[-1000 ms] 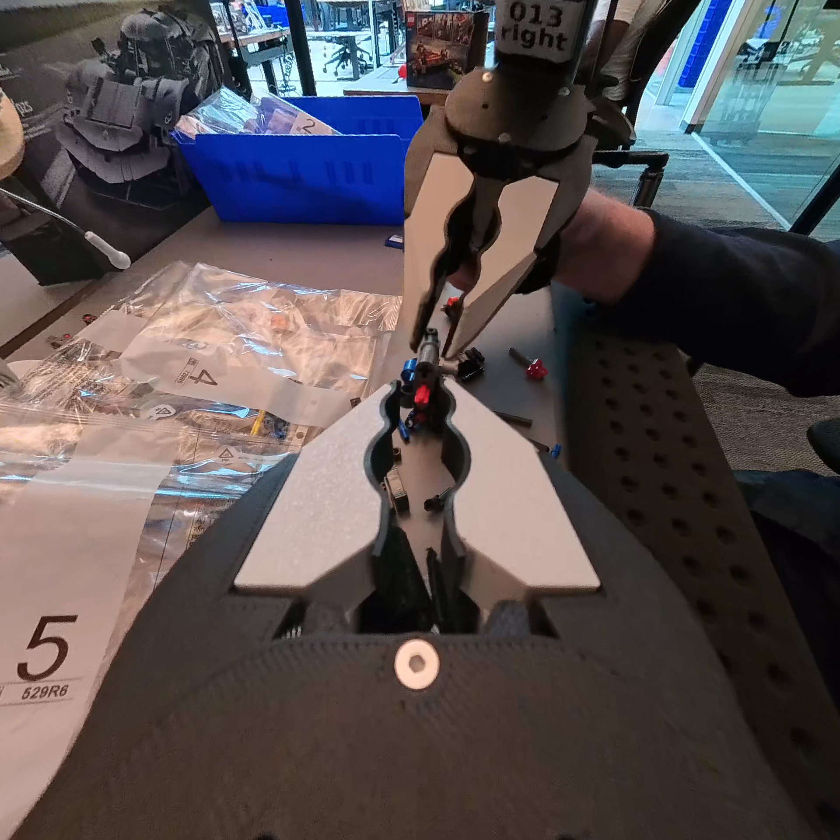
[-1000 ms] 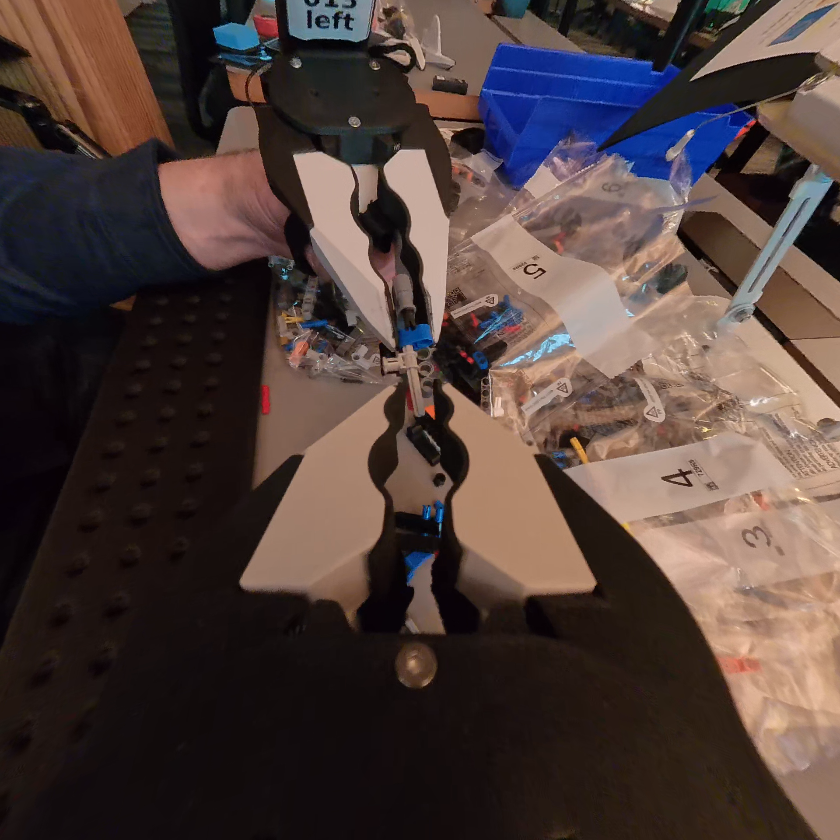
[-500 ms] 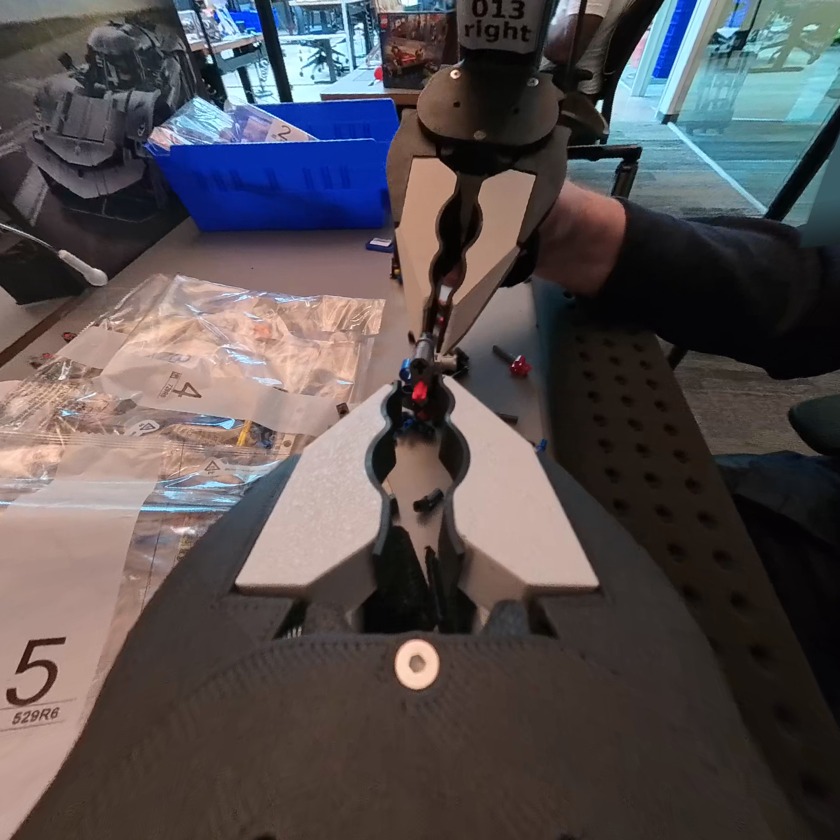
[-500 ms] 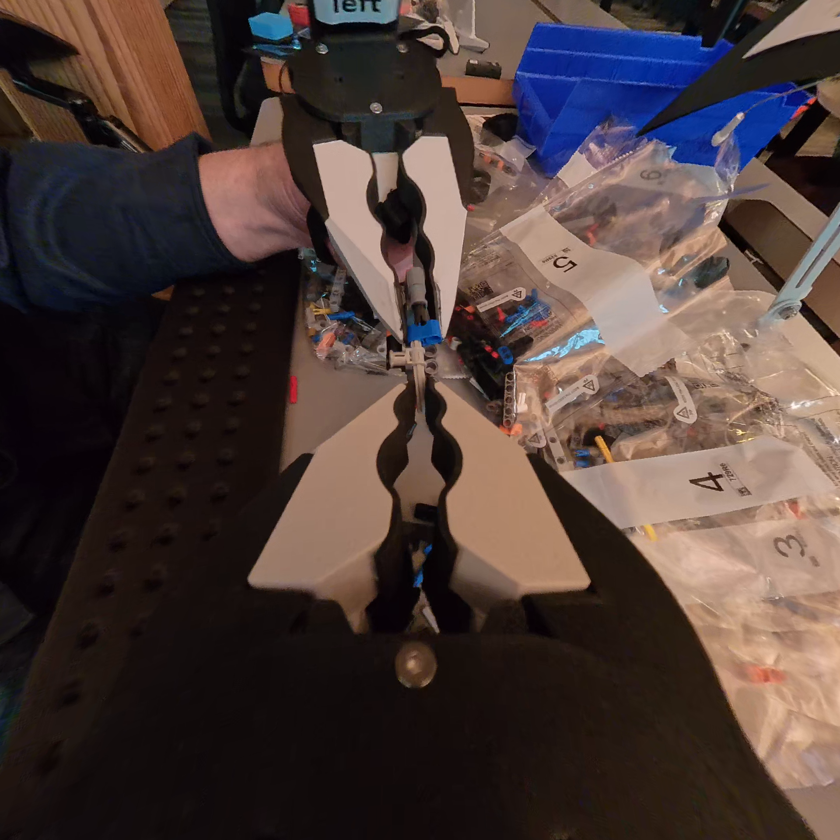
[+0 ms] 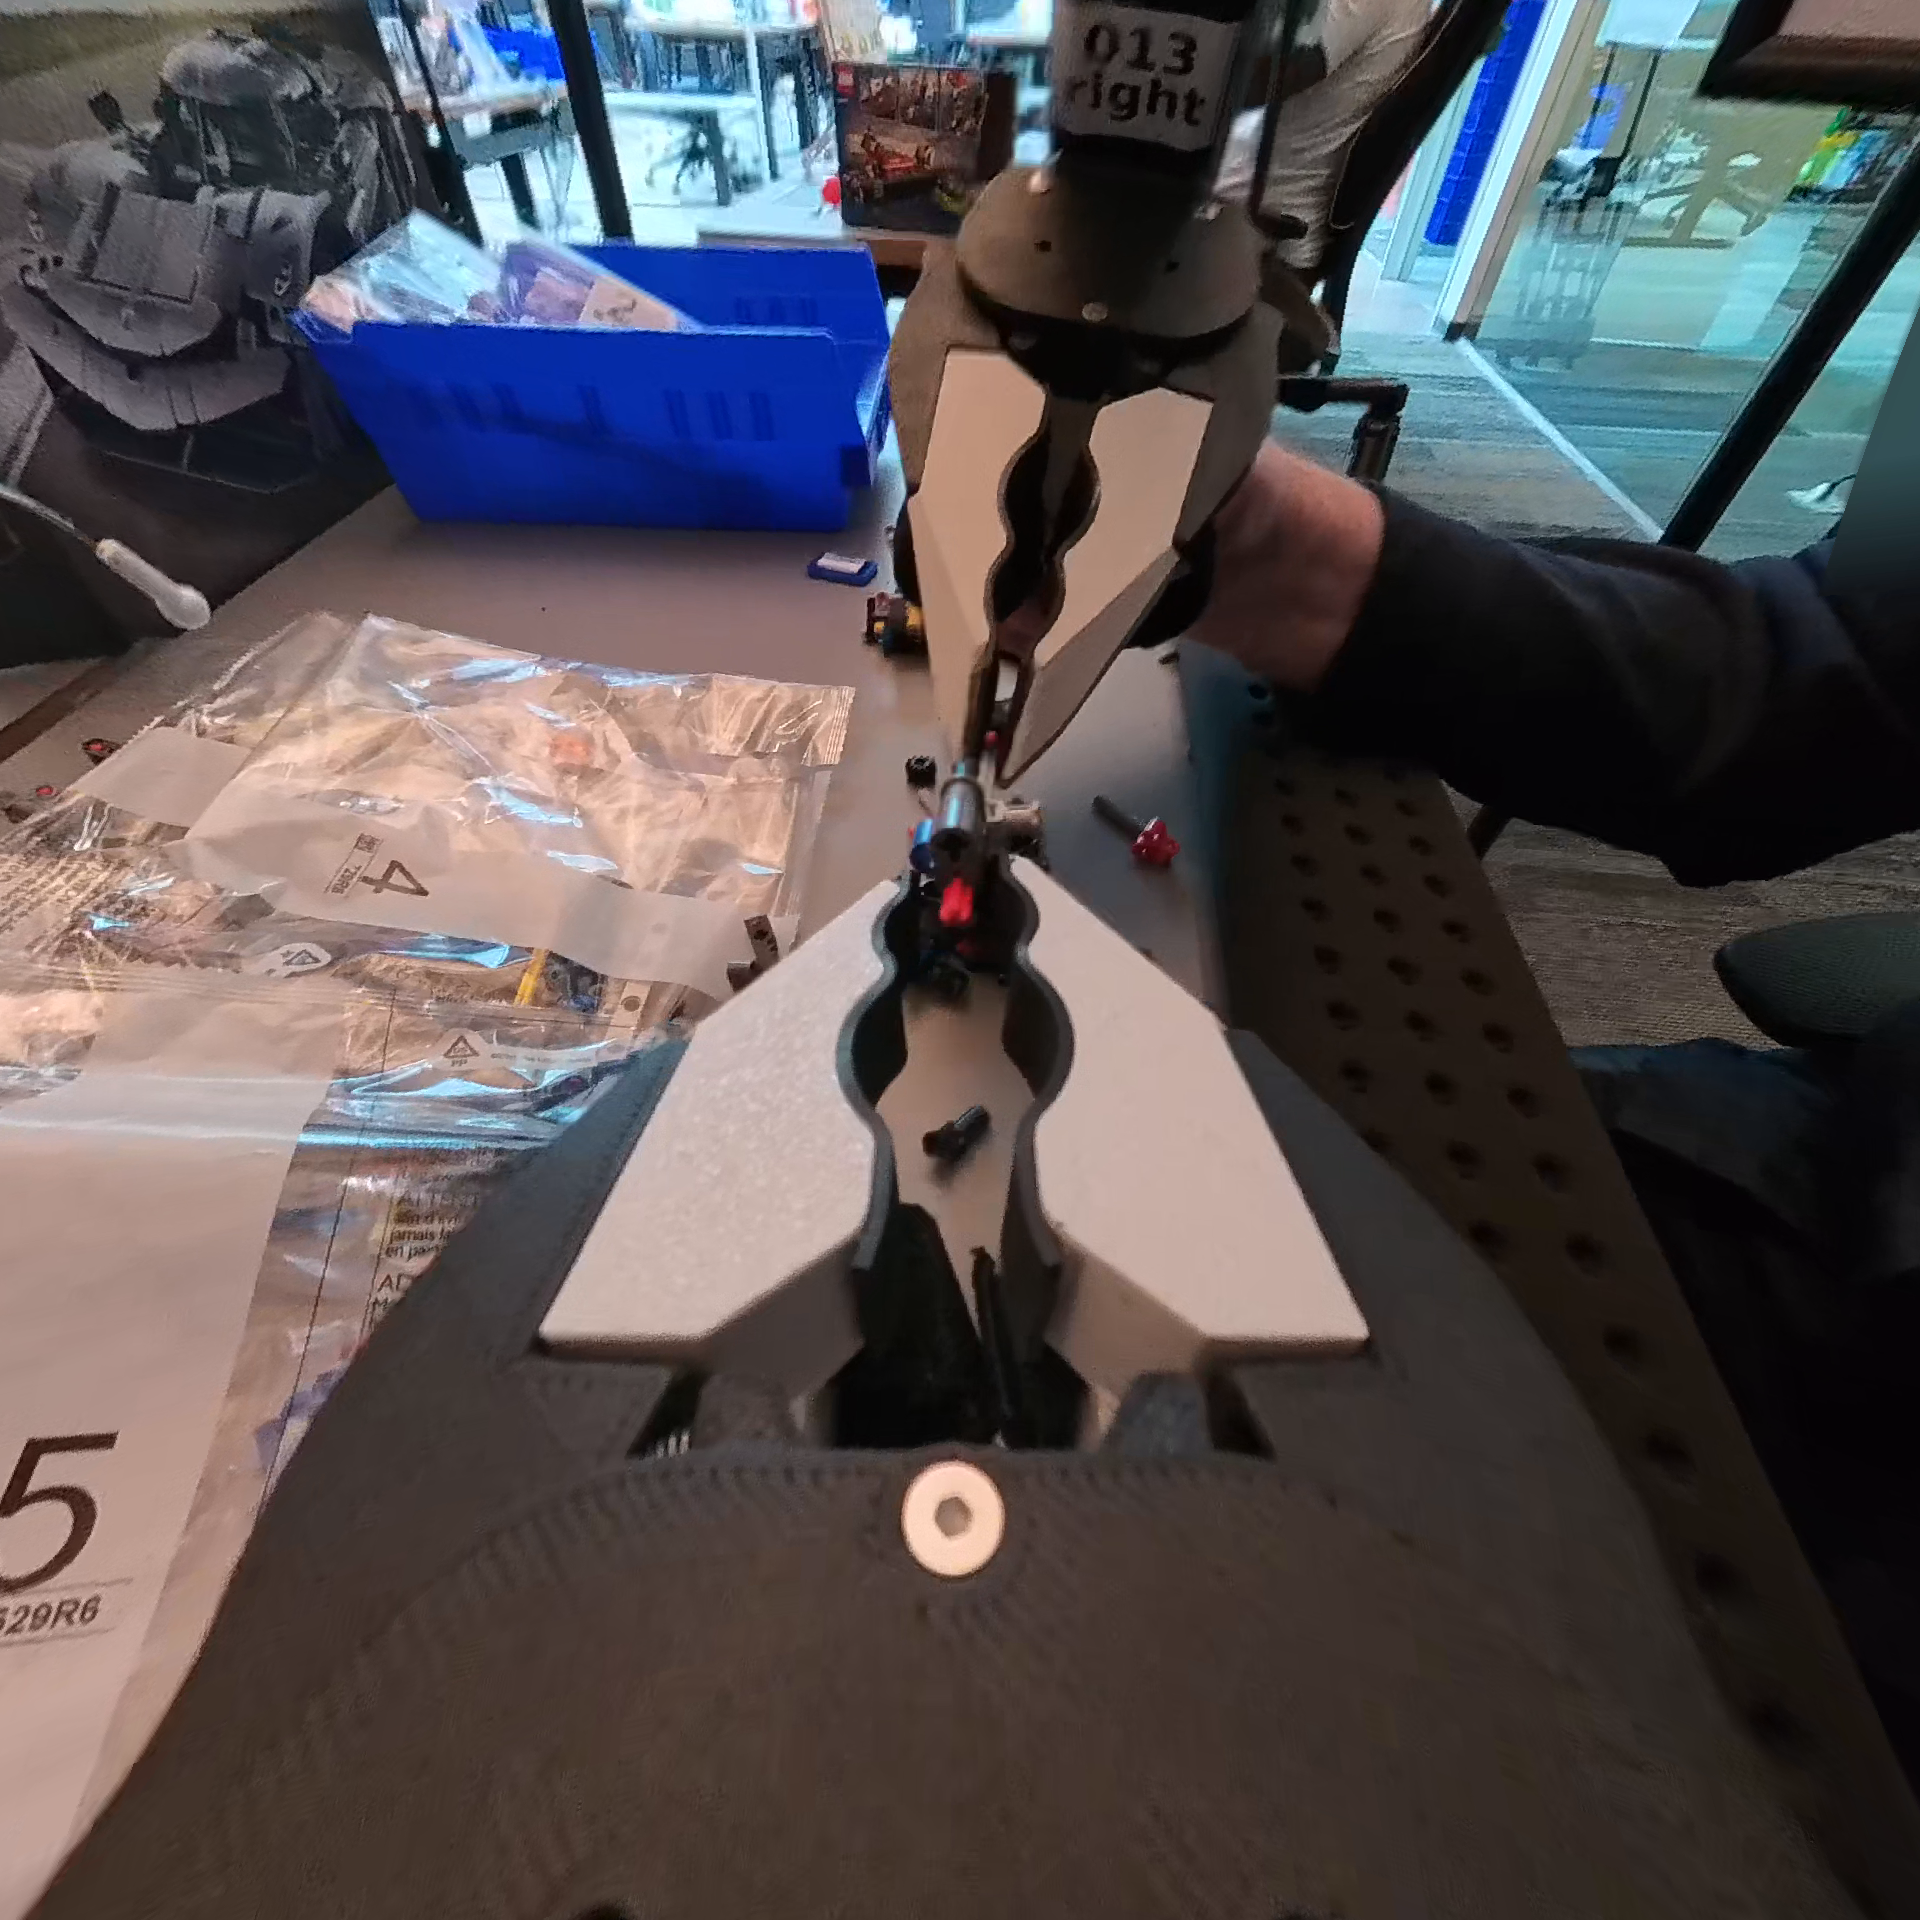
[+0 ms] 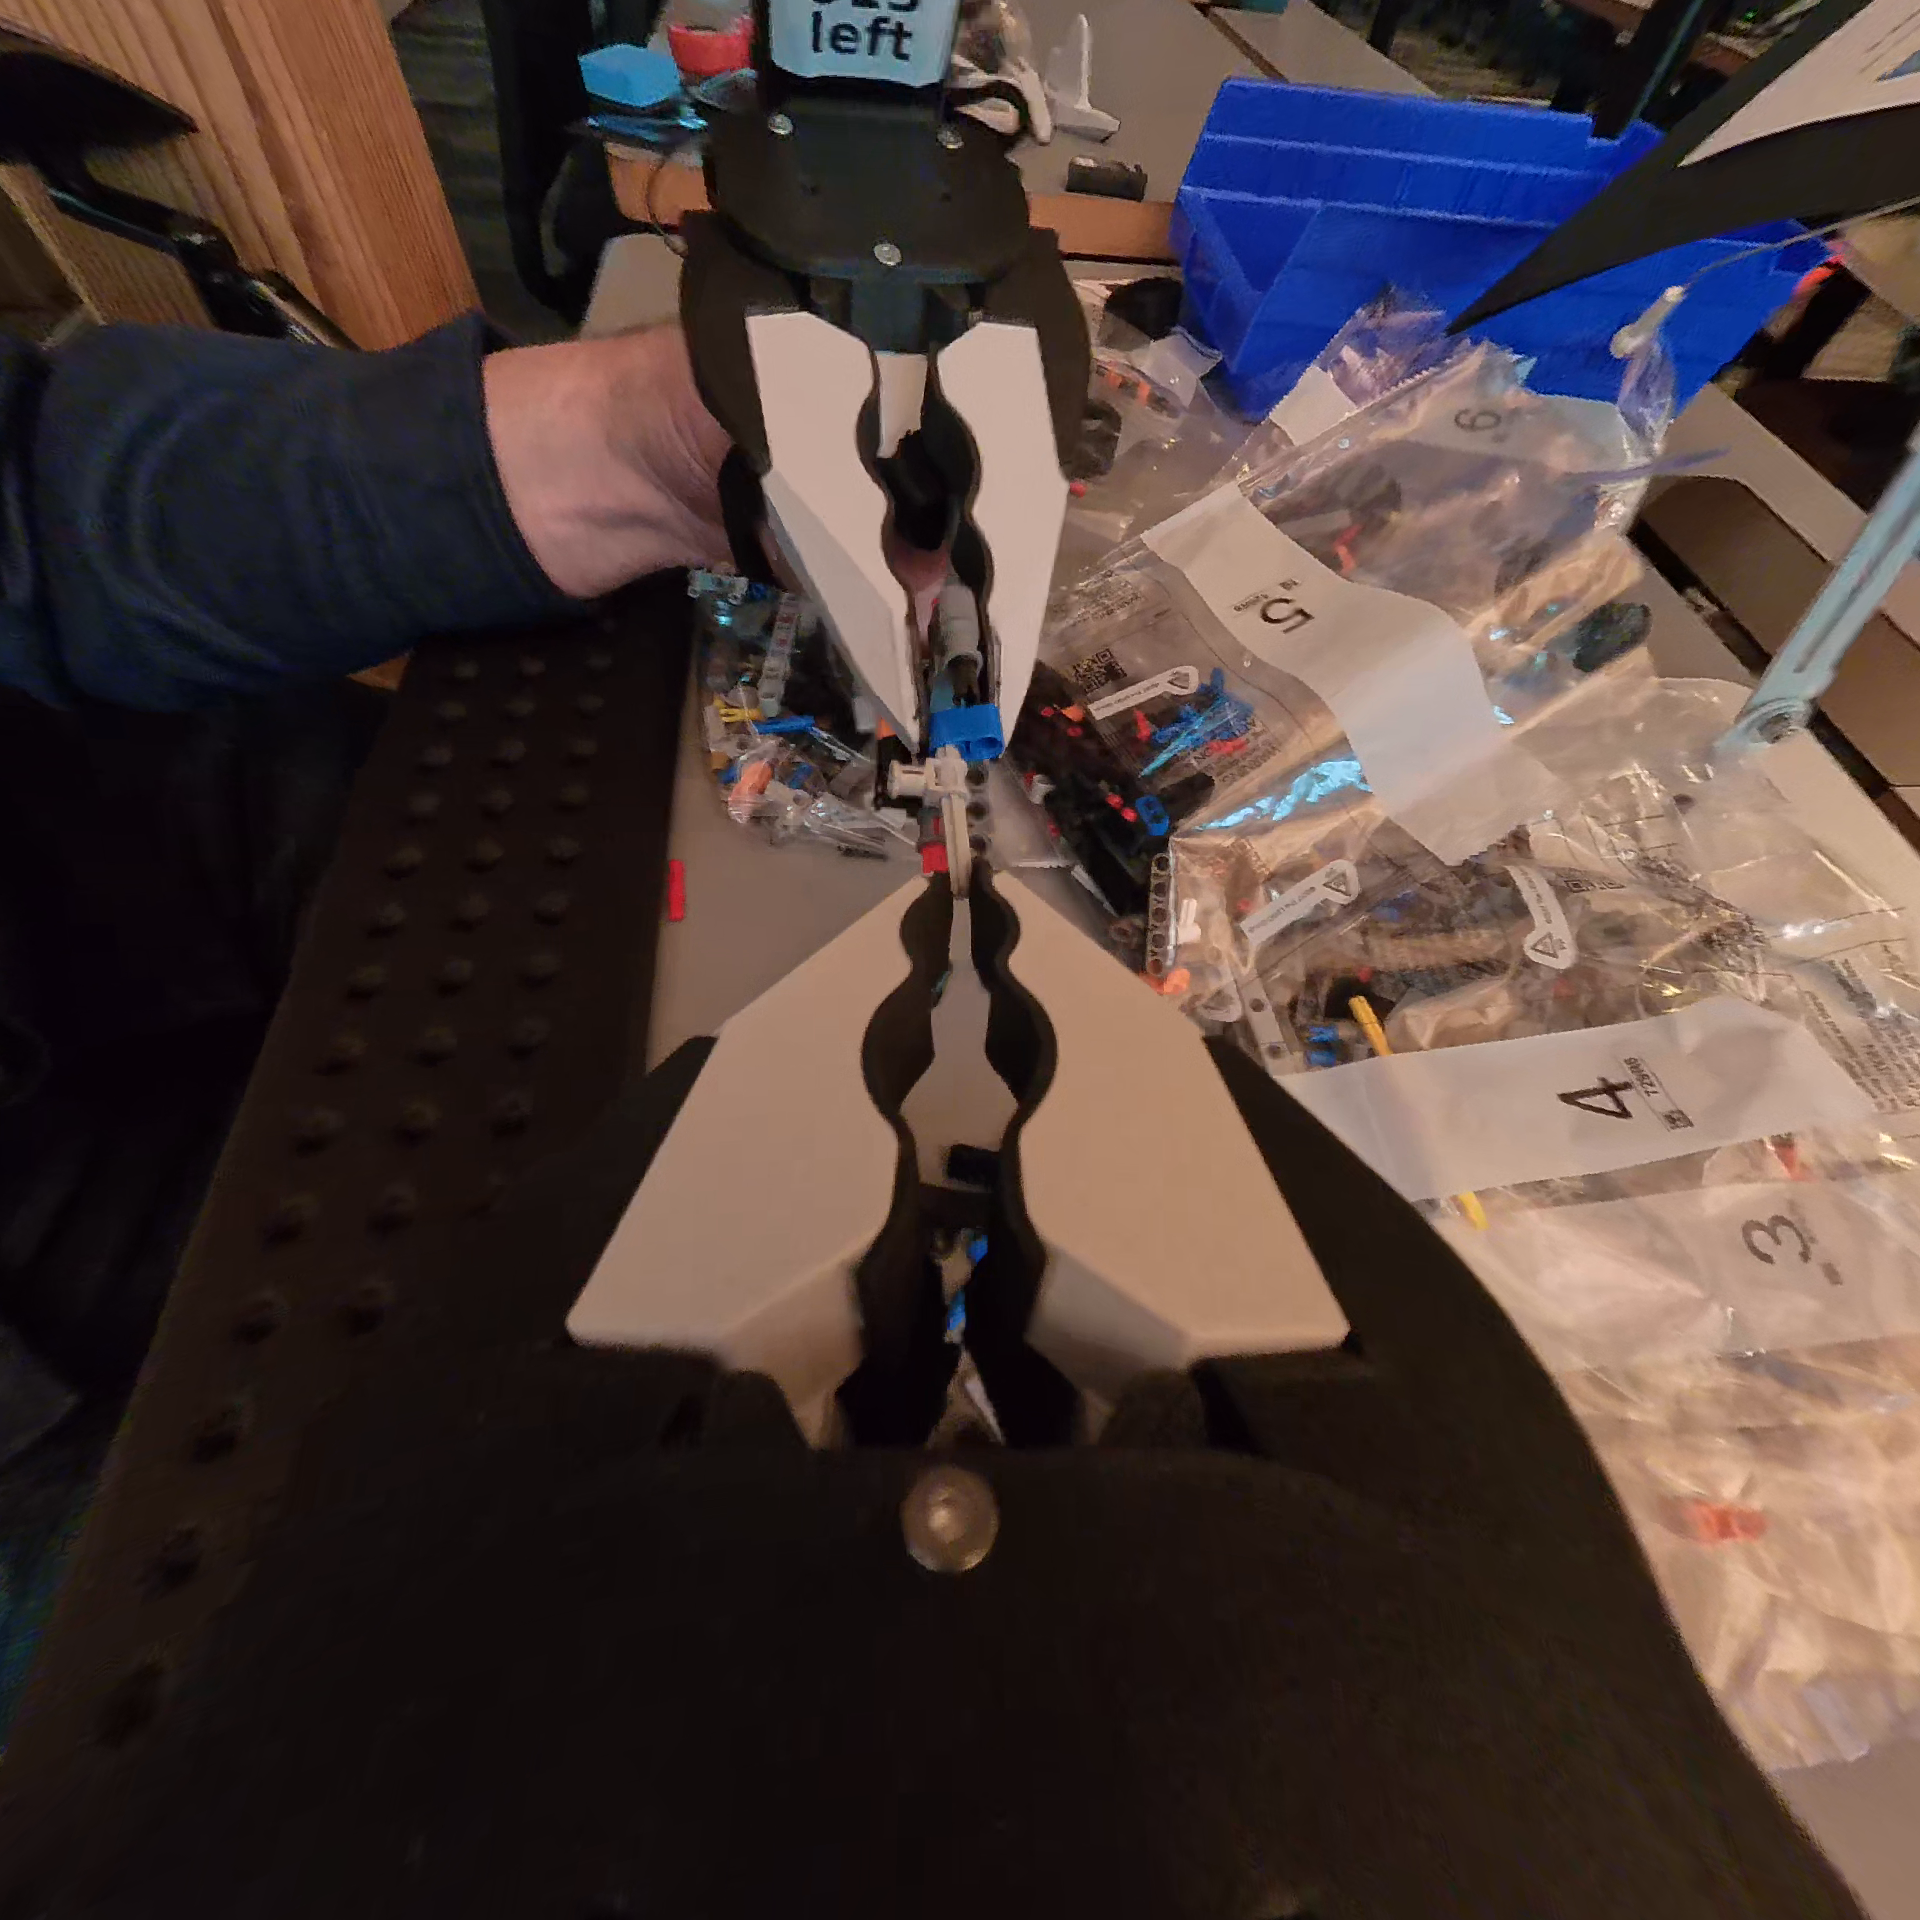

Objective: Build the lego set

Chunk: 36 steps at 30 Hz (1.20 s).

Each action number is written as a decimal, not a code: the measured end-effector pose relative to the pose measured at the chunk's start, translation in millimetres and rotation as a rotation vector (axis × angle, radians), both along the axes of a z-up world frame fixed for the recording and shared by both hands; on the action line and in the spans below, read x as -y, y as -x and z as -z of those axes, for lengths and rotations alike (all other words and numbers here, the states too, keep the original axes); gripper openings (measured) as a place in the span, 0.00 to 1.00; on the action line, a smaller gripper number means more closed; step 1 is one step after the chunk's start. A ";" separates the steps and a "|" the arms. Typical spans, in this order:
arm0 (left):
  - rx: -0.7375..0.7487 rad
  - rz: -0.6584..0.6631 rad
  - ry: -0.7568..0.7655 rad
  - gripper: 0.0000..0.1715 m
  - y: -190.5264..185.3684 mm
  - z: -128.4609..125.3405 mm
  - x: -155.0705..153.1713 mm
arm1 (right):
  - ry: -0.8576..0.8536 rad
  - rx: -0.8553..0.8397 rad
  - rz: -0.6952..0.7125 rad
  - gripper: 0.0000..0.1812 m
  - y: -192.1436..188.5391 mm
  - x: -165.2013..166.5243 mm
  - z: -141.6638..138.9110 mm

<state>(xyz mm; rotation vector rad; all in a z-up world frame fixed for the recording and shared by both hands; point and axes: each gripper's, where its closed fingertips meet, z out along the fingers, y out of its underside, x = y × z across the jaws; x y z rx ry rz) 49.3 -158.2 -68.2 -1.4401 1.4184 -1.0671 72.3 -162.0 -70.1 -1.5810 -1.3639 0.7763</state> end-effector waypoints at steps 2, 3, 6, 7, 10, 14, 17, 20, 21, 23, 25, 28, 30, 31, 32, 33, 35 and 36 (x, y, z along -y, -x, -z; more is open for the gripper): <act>0.013 -0.021 -0.004 0.07 -1.0 -1.8 -3.4 | -0.035 -0.008 0.023 0.01 0.4 -4.2 -2.6; 0.030 -0.020 -0.014 0.07 -1.0 -5.2 -2.6 | -0.058 -0.027 0.017 0.01 1.2 -3.4 -6.6; -0.004 -0.048 -0.049 0.08 -2.1 -0.1 -5.7 | -0.068 -0.028 -0.016 0.14 8.0 1.3 -4.5; -0.012 -0.033 -0.054 0.08 -4.8 1.4 -2.6 | -0.065 -0.004 -0.007 0.16 10.1 -0.3 0.2; -0.050 -0.033 -0.092 0.08 -11.2 6.9 -1.0 | -0.077 0.026 -0.014 0.10 15.0 0.7 6.6; -0.068 -0.045 -0.115 0.08 -11.2 9.2 -2.4 | -0.020 0.036 -0.009 0.07 14.2 0.4 9.9; -0.085 -0.048 -0.150 0.08 -10.3 9.4 -2.1 | -0.018 0.051 -0.005 0.07 13.6 1.1 11.1; -0.068 -0.032 -0.149 0.08 -10.9 6.3 1.1 | -0.015 0.039 -0.017 0.07 11.7 4.2 8.0; -0.067 -0.038 -0.153 0.08 -9.7 5.5 0.0 | -0.017 0.042 -0.008 0.07 9.5 2.9 7.9; -0.025 -0.100 -0.131 0.07 6.6 -3.3 -12.7 | -0.013 0.071 0.061 0.07 -7.2 -8.4 11.0; 0.127 -0.160 -0.094 0.07 34.6 -31.3 -25.3 | 0.017 -0.028 0.047 0.07 -18.8 -5.7 -4.0; 0.102 -0.164 -0.065 0.07 38.6 -23.2 -28.3 | 0.105 -0.028 0.038 0.07 -24.2 -7.6 5.2; 0.085 -0.149 -0.073 0.07 29.9 -20.1 -25.7 | 0.127 0.055 0.033 0.07 -18.3 -7.1 23.5; 0.081 -0.137 -0.068 0.07 27.2 -18.9 -24.3 | 0.112 0.097 0.019 0.07 -16.1 -4.7 32.5; 0.056 -0.135 -0.070 0.08 25.6 -14.0 -24.4 | 0.122 0.126 0.008 0.07 -14.8 -3.3 40.5; 0.025 -0.139 -0.078 0.08 23.9 -7.9 -24.9 | 0.142 0.156 0.023 0.11 -14.8 -5.6 47.8; -0.006 -0.119 -0.072 0.08 18.2 -0.7 -21.1 | 0.165 0.198 0.039 0.16 -14.4 -8.7 57.4; -0.023 -0.116 -0.076 0.08 15.7 2.7 -20.5 | 0.160 0.196 0.041 0.17 -12.9 -9.3 57.4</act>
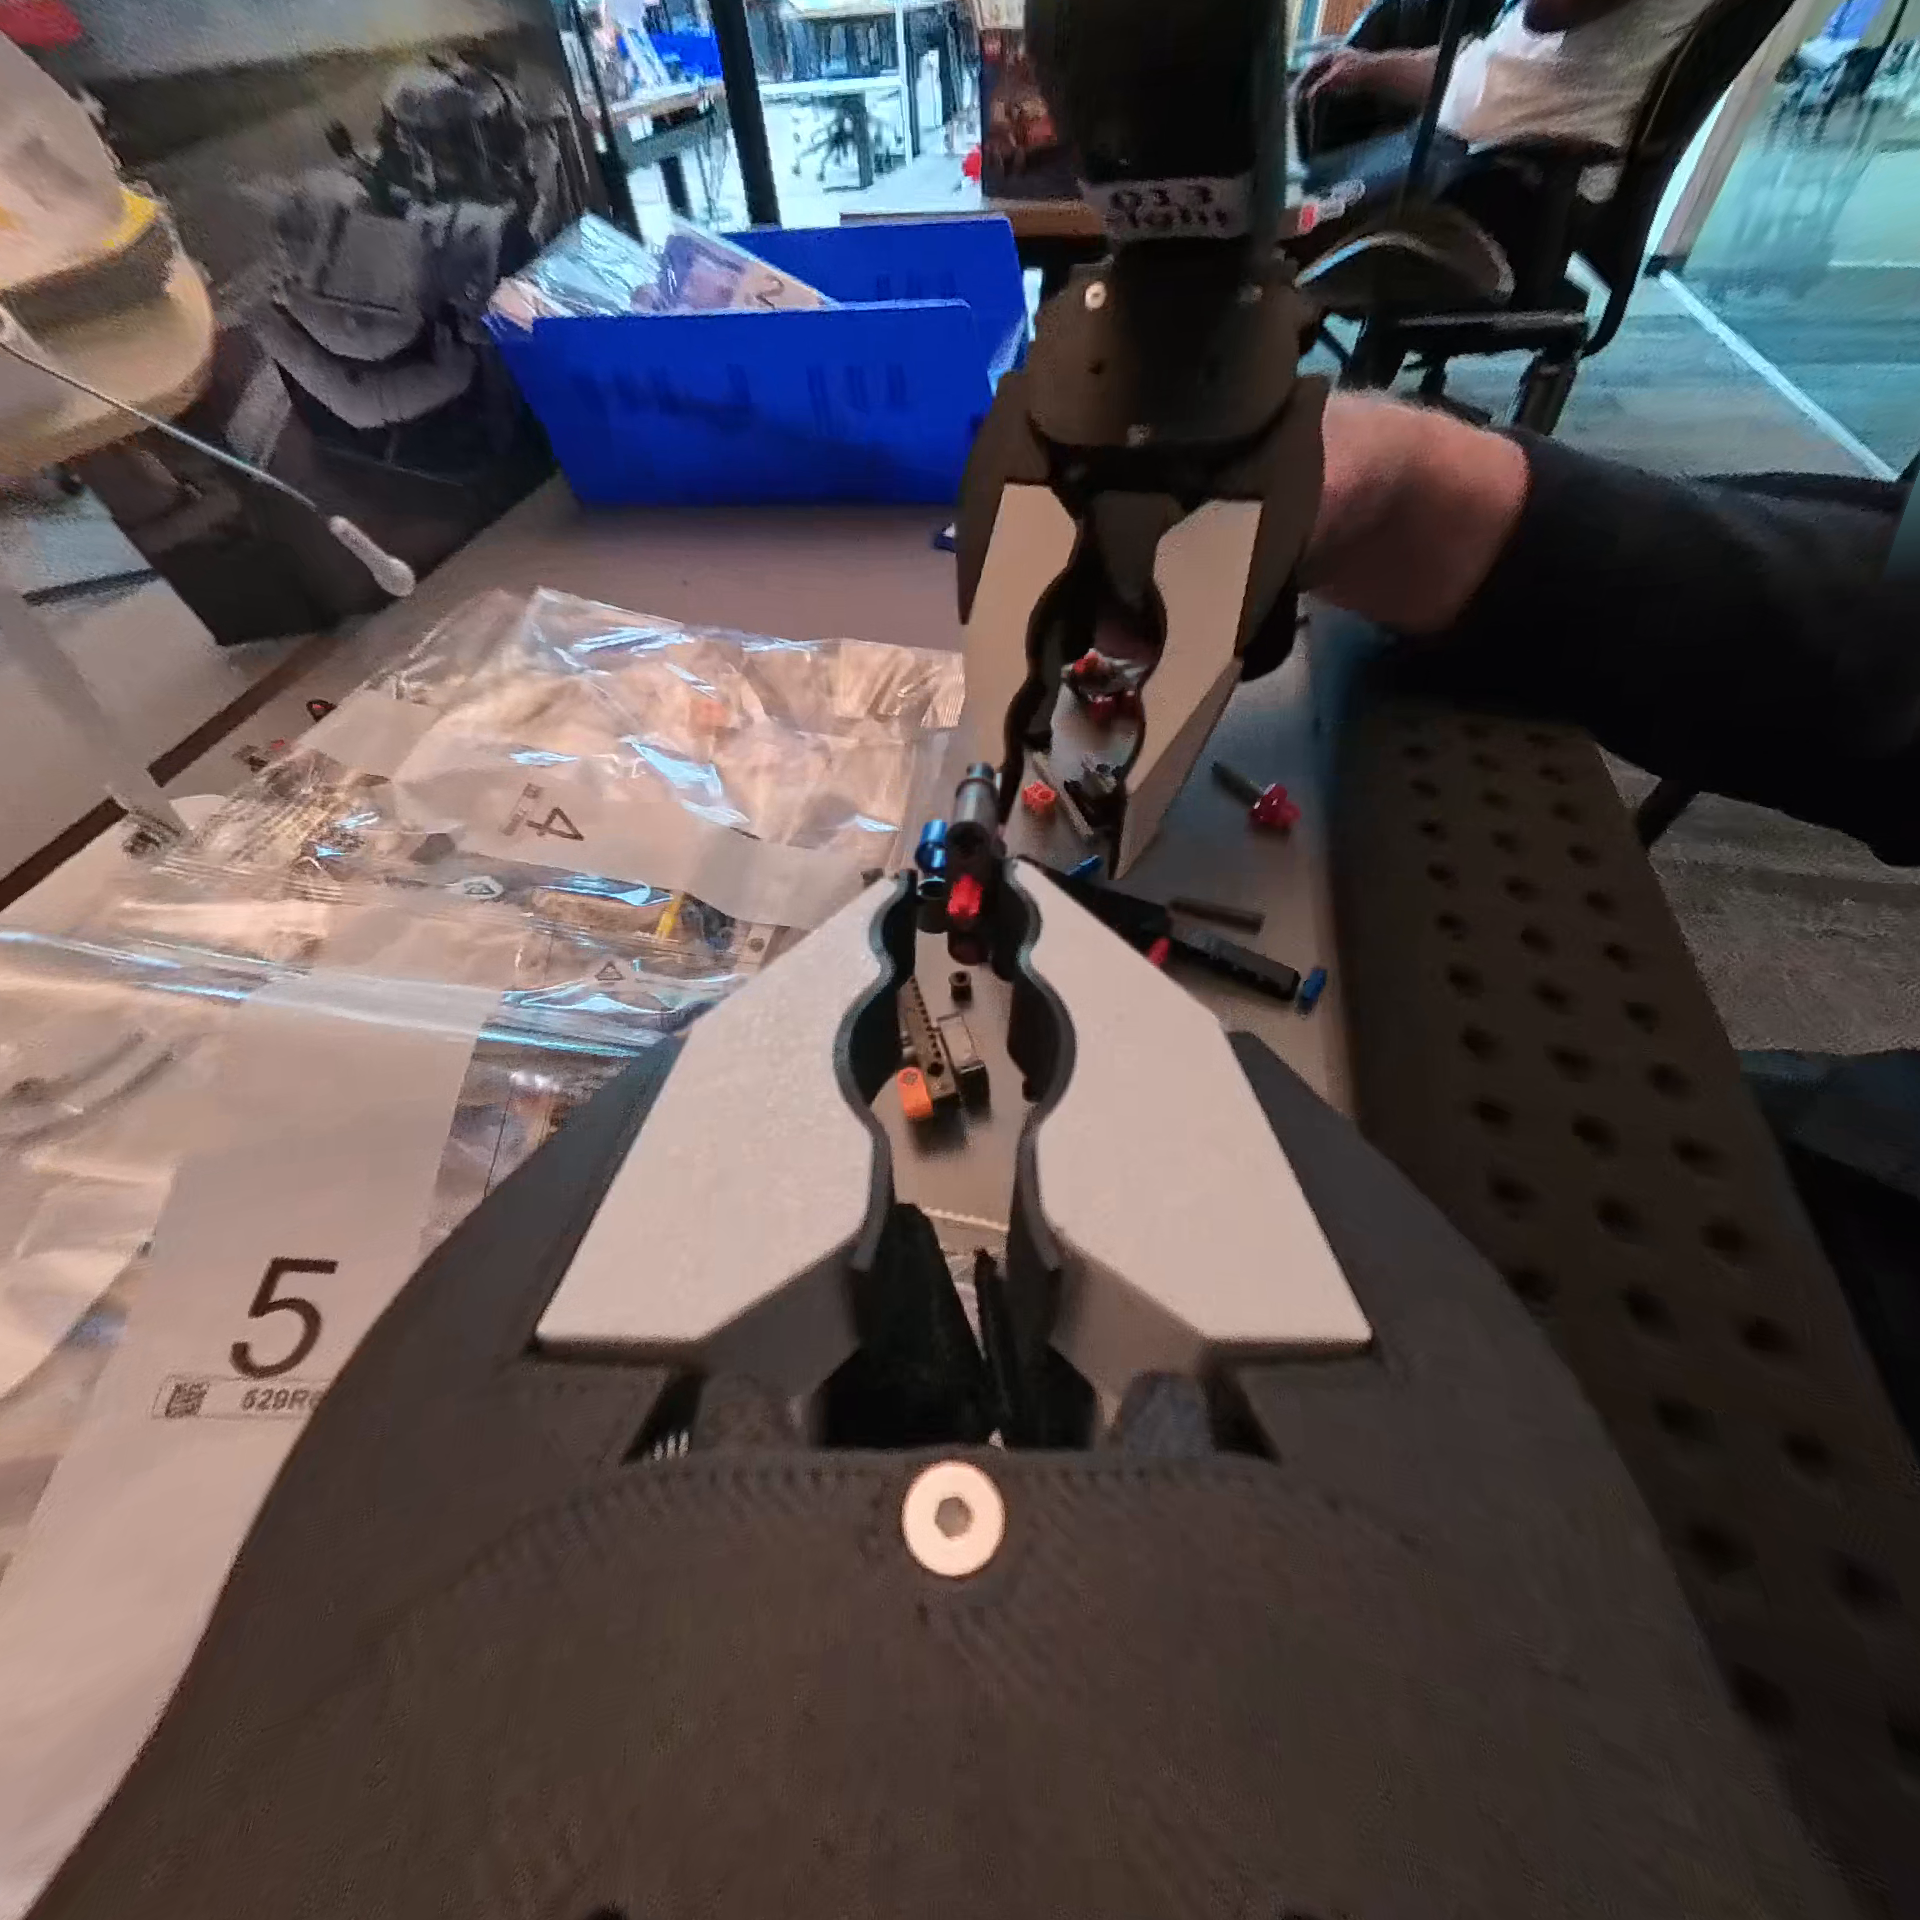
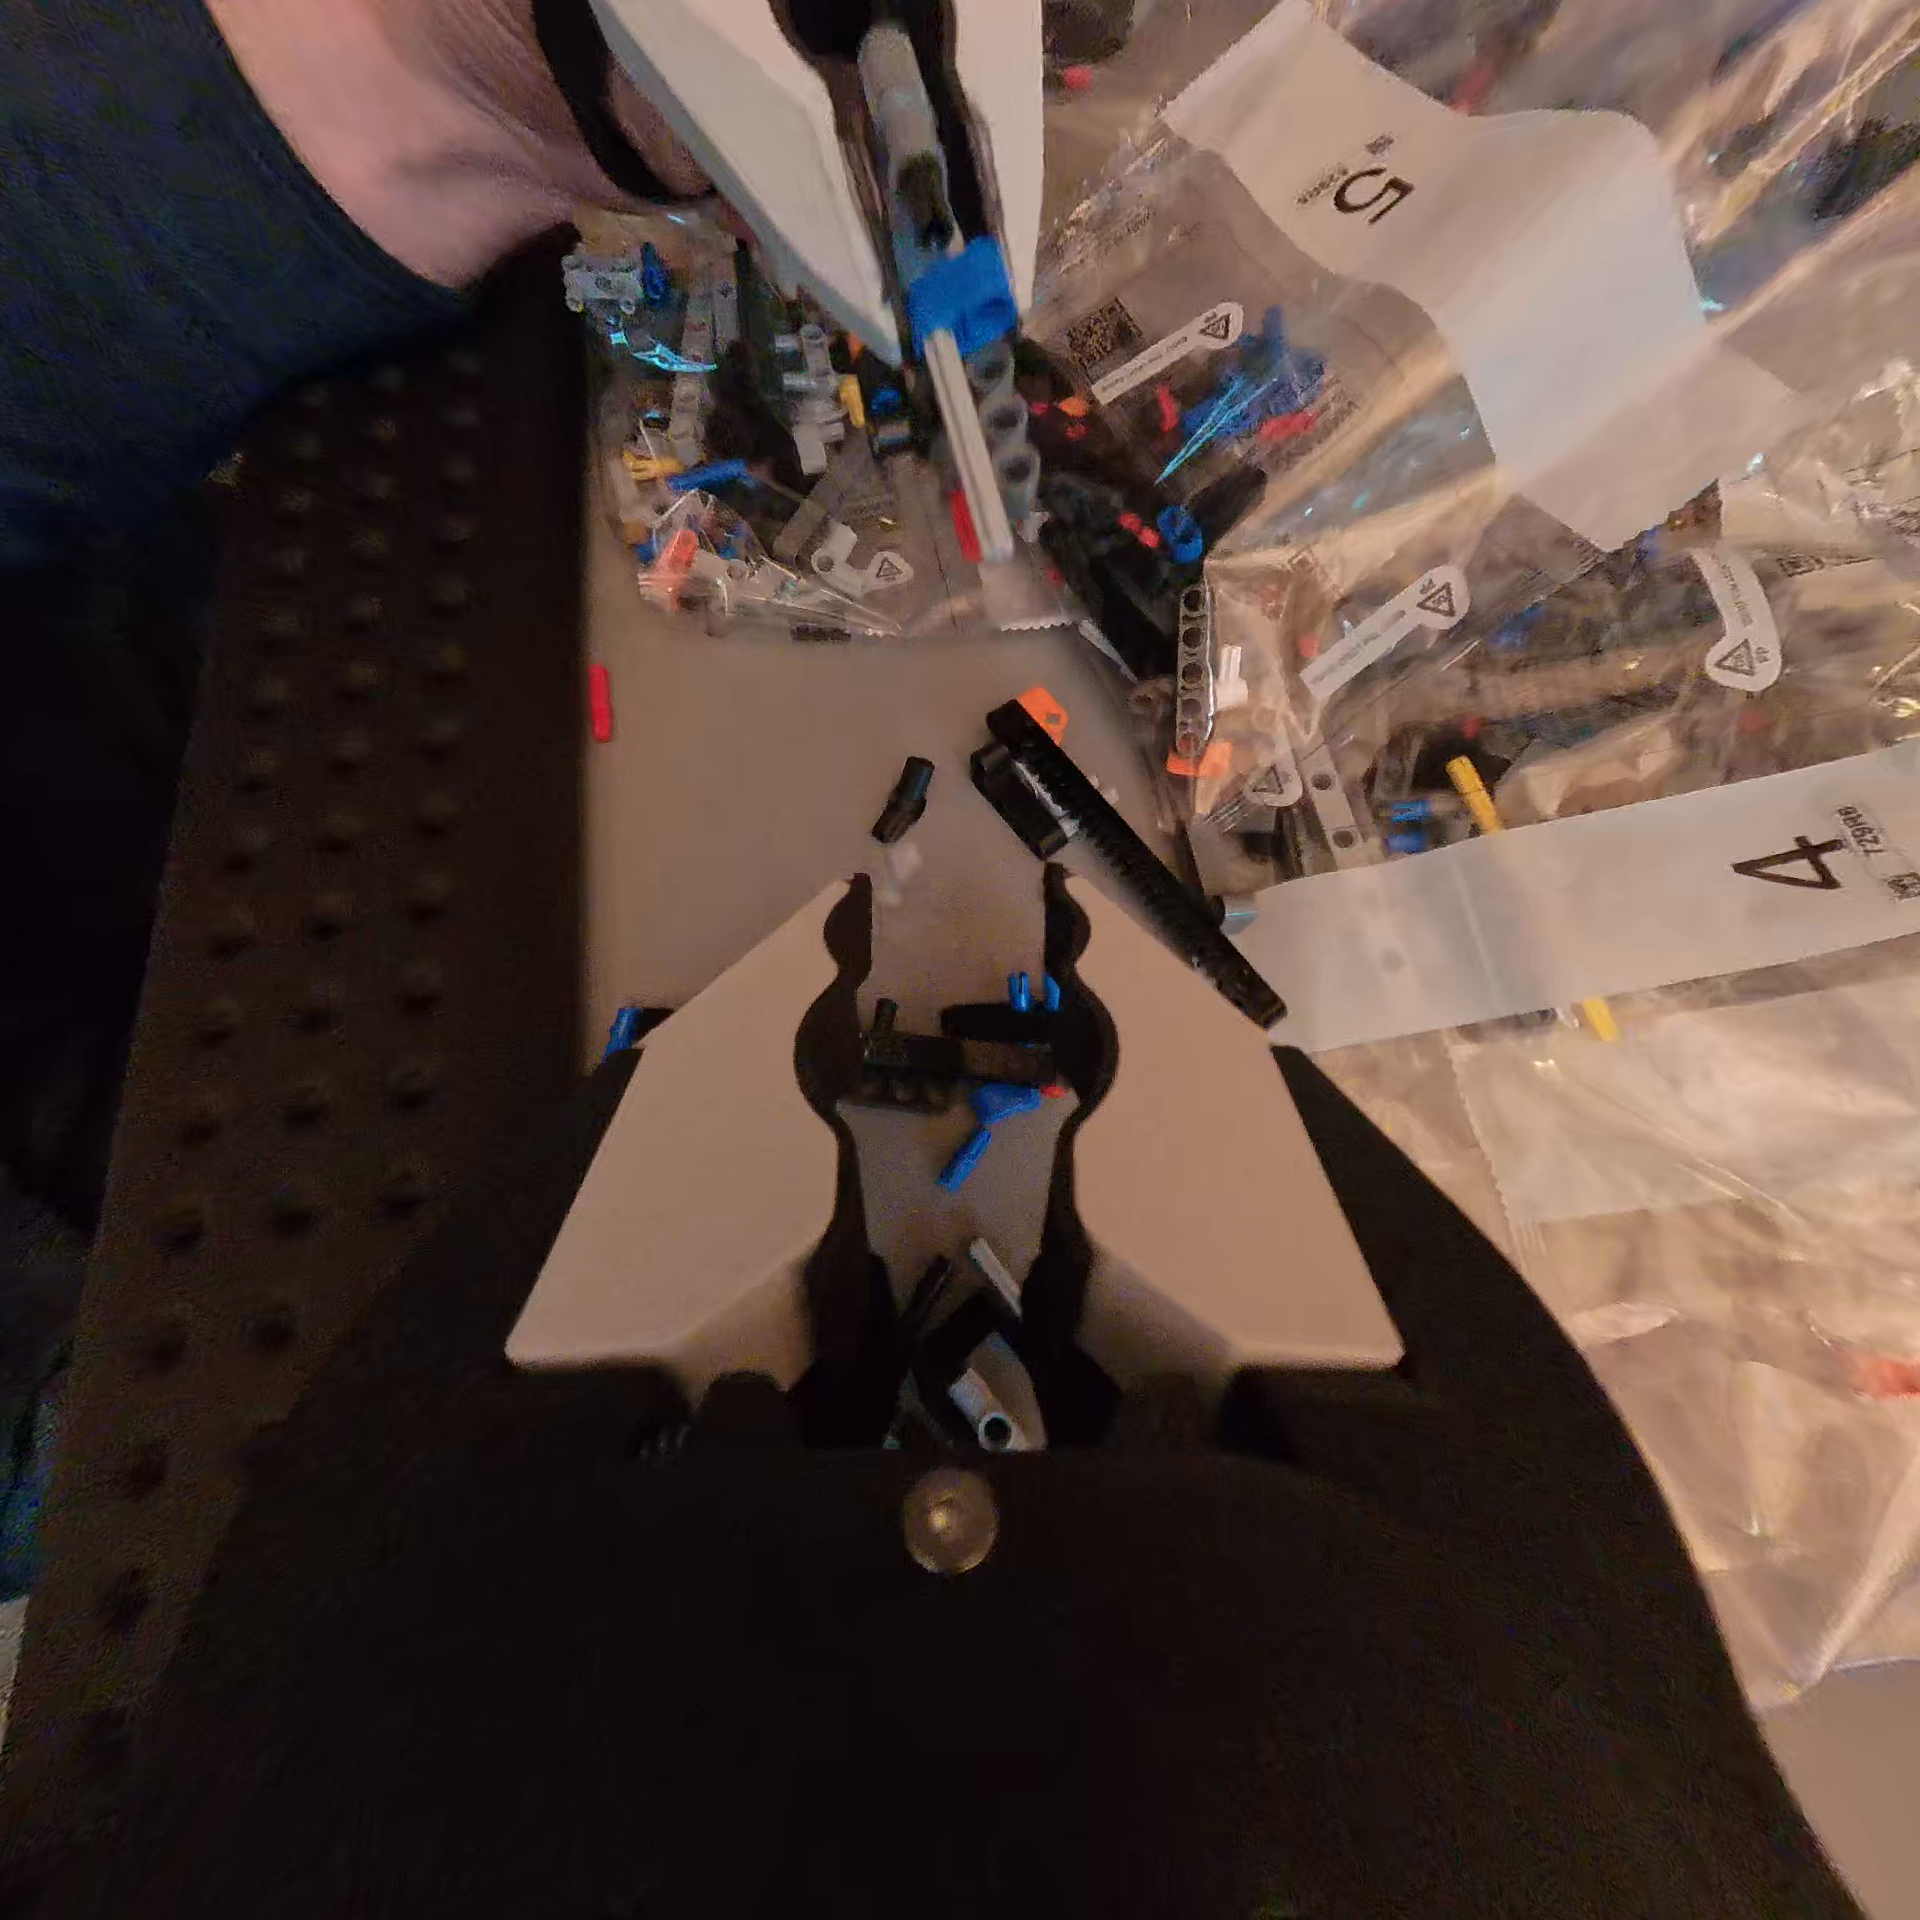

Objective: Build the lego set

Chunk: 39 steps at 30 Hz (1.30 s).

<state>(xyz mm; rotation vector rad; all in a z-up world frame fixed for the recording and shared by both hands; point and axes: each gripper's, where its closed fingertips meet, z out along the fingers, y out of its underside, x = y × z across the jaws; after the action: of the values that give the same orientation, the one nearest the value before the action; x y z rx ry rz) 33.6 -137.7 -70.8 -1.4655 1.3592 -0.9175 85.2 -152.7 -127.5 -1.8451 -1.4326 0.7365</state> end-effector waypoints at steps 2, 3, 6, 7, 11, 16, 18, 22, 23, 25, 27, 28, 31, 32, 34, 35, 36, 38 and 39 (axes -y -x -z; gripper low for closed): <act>-0.025 0.000 0.000 0.08 -3.9 4.8 0.5 | -0.039 -0.030 0.001 0.17 3.0 -1.2 -7.8; -0.030 0.005 0.001 0.08 -6.0 5.9 1.6 | -0.069 -0.051 0.007 0.16 3.9 -2.7 -13.9; -0.075 0.012 -0.009 0.08 -12.2 14.0 3.5 | -0.149 -0.121 0.008 0.15 9.1 -3.1 -32.8; -0.088 0.014 -0.009 0.08 -14.3 16.7 4.1 | -0.171 -0.136 0.003 0.14 11.3 -2.1 -36.9; -0.116 0.036 -0.011 0.08 -24.1 22.3 8.9 | -0.197 -0.116 -0.002 0.14 17.9 -1.7 -34.2; -0.170 0.053 -0.041 0.09 -33.2 31.4 14.1 | -0.229 -0.154 -0.021 0.09 23.7 2.6 -42.5; -0.181 0.061 -0.046 0.08 -36.5 33.2 16.3 | -0.234 -0.148 -0.034 0.03 25.8 5.3 -41.9; -0.196 0.061 -0.052 0.08 -37.5 36.0 16.6 | -0.218 -0.132 -0.031 0.02 24.9 5.8 -38.8; -0.191 0.060 -0.053 0.08 -37.7 35.1 16.7 | -0.217 -0.128 -0.029 0.02 23.9 5.9 -39.6; -0.165 0.063 -0.049 0.09 -37.3 30.3 17.2 | -0.228 -0.138 -0.030 0.02 22.7 6.8 -43.2; -0.141 0.061 -0.054 0.10 -35.7 25.0 16.8 | -0.218 -0.143 -0.022 0.02 20.7 5.8 -44.0; -0.129 0.066 -0.054 0.09 -35.6 22.8 17.8 | -0.218 -0.134 -0.015 0.02 19.2 4.6 -42.9; -0.113 0.069 -0.072 0.07 -34.9 19.0 18.8 | -0.222 -0.123 -0.015 0.02 18.7 4.1 -41.3; -0.123 0.067 -0.074 0.07 -34.7 20.8 18.4 | -0.222 -0.116 -0.016 0.02 18.8 4.2 -40.0; -0.122 0.080 -0.085 0.08 -36.4 20.2 21.6 | -0.222 -0.098 -0.017 0.02 19.0 4.1 -36.7; -0.115 0.093 -0.088 0.07 -37.5 19.0 24.1 | -0.222 -0.103 -0.019 0.02 19.7 4.6 -37.4; -0.129 0.089 -0.096 0.06 -37.6 21.2 23.4 | -0.220 -0.112 -0.022 0.02 20.3 5.3 -38.8; -0.172 0.074 -0.122 0.04 -37.3 27.6 21.0 | -0.221 -0.106 -0.021 0.02 20.2 5.1 -37.9; -0.182 0.074 -0.127 0.04 -37.2 28.4 21.1 | -0.218 -0.101 -0.023 0.02 20.2 5.3 -36.9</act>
<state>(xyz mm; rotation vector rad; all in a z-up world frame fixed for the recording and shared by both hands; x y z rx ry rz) 70.8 -158.7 -99.3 -1.4368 1.5842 -0.7432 65.0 -158.0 -90.6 -1.6060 -1.4117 0.6469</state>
